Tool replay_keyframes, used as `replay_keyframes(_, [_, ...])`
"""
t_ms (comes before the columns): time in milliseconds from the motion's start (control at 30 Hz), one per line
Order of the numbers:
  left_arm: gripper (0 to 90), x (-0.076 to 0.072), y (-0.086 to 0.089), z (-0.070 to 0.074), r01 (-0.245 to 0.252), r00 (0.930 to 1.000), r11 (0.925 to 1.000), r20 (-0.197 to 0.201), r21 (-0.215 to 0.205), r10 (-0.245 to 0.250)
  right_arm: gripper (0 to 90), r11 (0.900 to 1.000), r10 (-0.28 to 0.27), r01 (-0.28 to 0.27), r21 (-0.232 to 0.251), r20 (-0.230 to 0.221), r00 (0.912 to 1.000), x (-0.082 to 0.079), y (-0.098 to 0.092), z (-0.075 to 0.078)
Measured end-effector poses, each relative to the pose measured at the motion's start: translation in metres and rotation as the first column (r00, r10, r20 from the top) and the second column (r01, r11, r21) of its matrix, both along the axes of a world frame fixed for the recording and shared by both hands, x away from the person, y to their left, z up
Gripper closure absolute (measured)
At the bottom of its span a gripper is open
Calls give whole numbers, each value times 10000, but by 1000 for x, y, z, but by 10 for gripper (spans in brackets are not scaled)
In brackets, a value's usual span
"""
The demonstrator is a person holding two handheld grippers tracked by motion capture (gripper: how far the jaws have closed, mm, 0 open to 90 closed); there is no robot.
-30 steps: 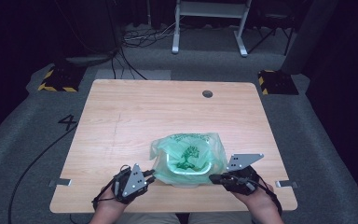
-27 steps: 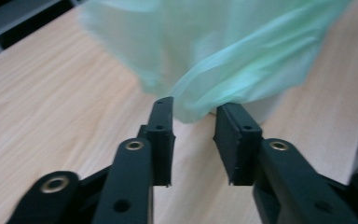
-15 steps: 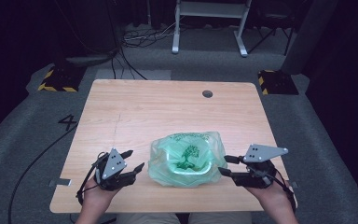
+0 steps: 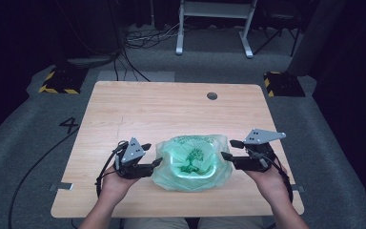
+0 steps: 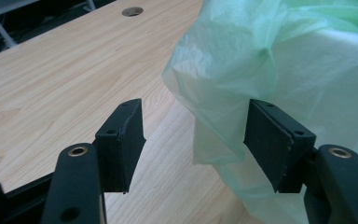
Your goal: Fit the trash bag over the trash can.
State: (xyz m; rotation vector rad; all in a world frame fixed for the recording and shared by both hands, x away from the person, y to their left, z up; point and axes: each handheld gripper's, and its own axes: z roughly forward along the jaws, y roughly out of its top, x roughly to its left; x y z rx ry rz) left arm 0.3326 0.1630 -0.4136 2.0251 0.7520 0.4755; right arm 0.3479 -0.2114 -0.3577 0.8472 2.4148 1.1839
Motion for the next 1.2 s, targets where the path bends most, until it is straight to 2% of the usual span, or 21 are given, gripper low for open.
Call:
replay_keyframes(33, [386,3,-1,-1,49,9999,10000,-136,-58,-49,437,10000,-28,28,12,-52,10000,3,1,-2])
replay_keyframes(67, [419,5,-2,-1,80,9998,9999,-206,-89,-81,433,9998,52,-45,206,-349,9994,10,1,-4])
replay_keyframes(133, [427,9,-3,-2,108,9995,9998,-279,-150,-112,432,9993,138,-123,359,-419,9990,12,2,-4])
replay_keyframes(167, [459,10,-3,-2,195,9995,9997,-261,-150,-199,432,9985,253,-236,494,-345,9991,12,3,-3])
replay_keyframes(267, [574,13,-6,-1,380,9992,9992,-149,-77,-381,433,9976,450,-445,537,-71,9990,11,7,2])
replay_keyframes(300, [636,14,-7,-1,417,9991,9991,-69,-11,-417,432,9976,456,-451,528,-77,9989,12,8,3])
replay_keyframes(333, [745,15,-7,0,391,9992,9992,9,42,-391,430,9977,490,-479,473,-220,9986,16,10,2])
replay_keyframes(367, [745,15,-8,1,325,9994,9994,105,97,-326,430,9977,490,-479,473,-220,9986,16,10,2])
replay_keyframes(433, [837,14,-8,3,233,9992,9997,328,86,-235,430,9975,529,-511,482,-389,9978,22,11,0])
replay_keyframes(500, [882,15,-5,6,78,9988,9999,483,77,-81,430,9971,526,-497,580,-508,9973,28,11,-2])
replay_keyframes(633, [894,20,6,13,-512,9968,9987,613,-69,515,428,9962,653,-621,616,-511,9966,39,15,-4])
replay_keyframes(700, [894,22,7,15,-604,9963,9982,621,22,601,429,9957,690,-652,661,-570,9960,42,15,-5])
replay_keyframes(733, [894,24,8,16,-706,9950,9975,709,95,697,433,9950,722,-672,740,-672,9951,45,15,-5])
replay_keyframes(767, [894,27,9,16,-839,9939,9962,741,223,820,464,9912,888,-773,1079,-1066,9903,50,13,-7])
replay_keyframes(800, [893,27,9,16,-839,9939,9962,741,223,820,464,9912,888,-773,1079,-1066,9903,50,13,-7])
replay_keyframes(900, [893,35,10,15,-1044,9931,9937,586,397,1020,499,9836,1190,-958,1528,-1514,9813,54,10,-8])
replay_keyframes(1000, [892,40,10,10,-1183,9925,9914,376,554,1163,499,9828,1183,-981,1566,-1259,9850,51,12,-4])
replay_keyframes(1033, [891,42,10,6,-1209,9926,9906,217,647,1197,486,9841,1251,-1107,1387,-995,9871,48,16,1])
replay_keyframes(1200, [878,48,5,-9,-1006,9929,9868,-504,1266,1077,464,9817,1560,-1480,1201,-597,9860,41,27,8])
